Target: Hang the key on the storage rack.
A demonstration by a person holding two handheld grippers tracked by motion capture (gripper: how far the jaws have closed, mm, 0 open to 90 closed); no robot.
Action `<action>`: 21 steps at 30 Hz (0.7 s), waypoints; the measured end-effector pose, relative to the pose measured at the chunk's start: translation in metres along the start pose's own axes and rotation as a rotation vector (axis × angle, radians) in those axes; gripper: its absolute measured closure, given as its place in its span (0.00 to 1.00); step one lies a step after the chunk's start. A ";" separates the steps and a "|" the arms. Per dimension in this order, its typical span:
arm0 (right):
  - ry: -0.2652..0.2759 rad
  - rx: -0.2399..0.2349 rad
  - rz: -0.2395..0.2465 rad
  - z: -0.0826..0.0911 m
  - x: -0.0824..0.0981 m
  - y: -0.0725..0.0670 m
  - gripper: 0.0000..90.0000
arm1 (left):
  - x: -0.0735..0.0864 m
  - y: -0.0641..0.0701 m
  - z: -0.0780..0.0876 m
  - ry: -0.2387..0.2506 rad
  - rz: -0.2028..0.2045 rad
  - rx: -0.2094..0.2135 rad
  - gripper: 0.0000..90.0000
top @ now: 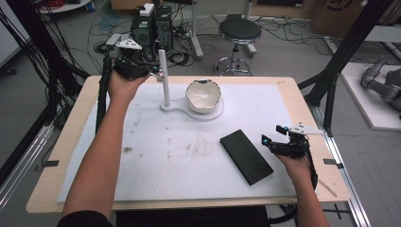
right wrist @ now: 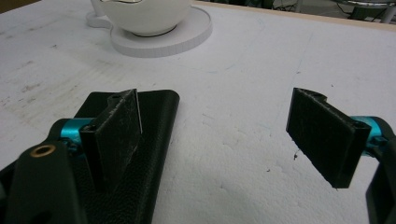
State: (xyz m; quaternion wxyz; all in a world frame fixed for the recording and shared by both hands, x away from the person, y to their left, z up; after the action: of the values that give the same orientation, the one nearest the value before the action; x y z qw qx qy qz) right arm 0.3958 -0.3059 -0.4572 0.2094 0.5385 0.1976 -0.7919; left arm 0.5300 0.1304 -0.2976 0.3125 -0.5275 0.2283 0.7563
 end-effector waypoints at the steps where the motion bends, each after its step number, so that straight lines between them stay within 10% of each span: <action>1: -0.001 0.000 0.001 0.000 0.000 0.000 0.20 | 0.000 0.000 0.000 -0.002 -0.002 -0.001 0.97; 8: 0.005 -0.002 0.004 0.001 0.000 0.000 0.20 | 0.003 -0.002 -0.001 -0.007 0.000 0.000 0.95; 13: 0.006 -0.003 0.005 0.001 -0.001 0.000 0.20 | 0.004 -0.007 0.008 0.017 0.015 -0.032 0.66; 21: 0.005 -0.010 0.003 0.001 0.000 -0.001 0.20 | 0.026 0.001 0.030 0.030 0.035 0.000 0.46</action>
State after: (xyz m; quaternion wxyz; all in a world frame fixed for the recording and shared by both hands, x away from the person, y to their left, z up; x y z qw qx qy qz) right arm 0.3945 -0.3053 -0.4565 0.2126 0.5396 0.2011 -0.7894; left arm 0.5034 0.1554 -0.3117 0.2958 -0.5347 0.2420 0.7536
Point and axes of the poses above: each handheld gripper's, and its own axes: z roughly backward along the jaws, x roughly out of its underside, y roughly to its right, the point moved 8 cm from there along -z, roughly forward along the jaws, and after that the axes turned 7 degrees about y, right-handed, at the moved point
